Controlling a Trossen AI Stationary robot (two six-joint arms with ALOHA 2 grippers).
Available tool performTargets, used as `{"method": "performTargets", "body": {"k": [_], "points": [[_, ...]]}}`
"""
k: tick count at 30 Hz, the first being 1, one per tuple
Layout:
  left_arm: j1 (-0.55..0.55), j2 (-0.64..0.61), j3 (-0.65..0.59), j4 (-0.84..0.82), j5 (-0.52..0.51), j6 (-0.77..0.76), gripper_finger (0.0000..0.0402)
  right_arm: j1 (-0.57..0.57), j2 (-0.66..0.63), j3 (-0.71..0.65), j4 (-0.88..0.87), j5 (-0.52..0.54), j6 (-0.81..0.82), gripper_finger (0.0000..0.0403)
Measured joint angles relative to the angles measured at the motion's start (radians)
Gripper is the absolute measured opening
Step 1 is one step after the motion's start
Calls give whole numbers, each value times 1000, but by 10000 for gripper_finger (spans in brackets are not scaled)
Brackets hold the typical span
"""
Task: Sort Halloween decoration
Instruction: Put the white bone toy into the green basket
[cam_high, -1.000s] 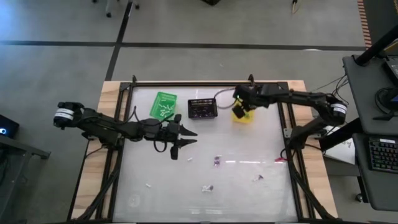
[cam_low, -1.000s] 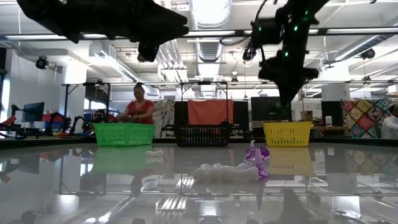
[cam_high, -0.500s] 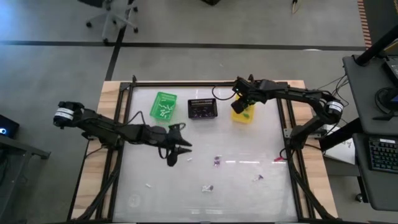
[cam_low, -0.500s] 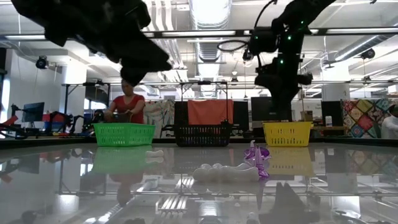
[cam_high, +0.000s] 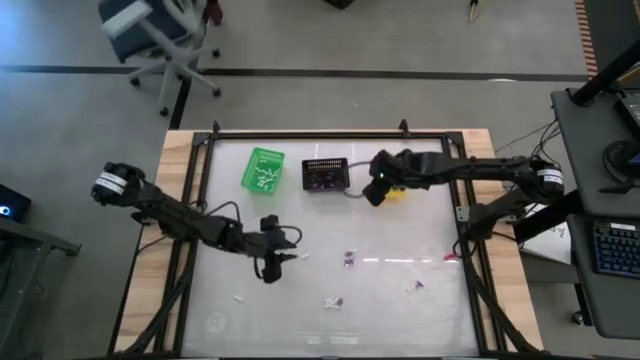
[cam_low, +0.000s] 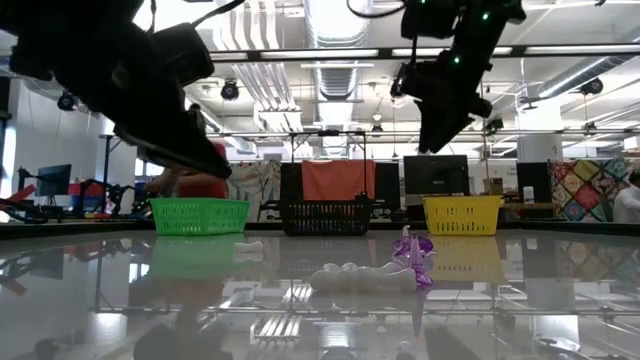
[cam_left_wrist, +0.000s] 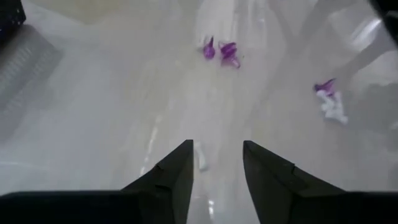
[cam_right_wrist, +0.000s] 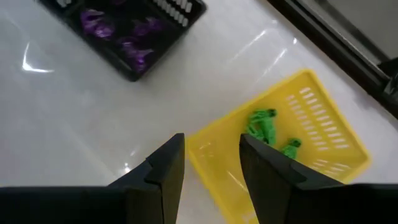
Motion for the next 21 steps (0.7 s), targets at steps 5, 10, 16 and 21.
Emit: {"method": "performTargets", "body": {"k": [5,10,16,21], "points": [[-47,79,2,33,-105,-2,167,118,0,-9,1,90,69,143],[-53,196,2,221,-131,12,193,211,2,-18,9,160,138,142],[-51,327,2,325,-132,7,182,286,2,-24,10,226,204,146],[-50,385,3,336,-158,-4,150,318,2,-40,60,236,207,144]]}}
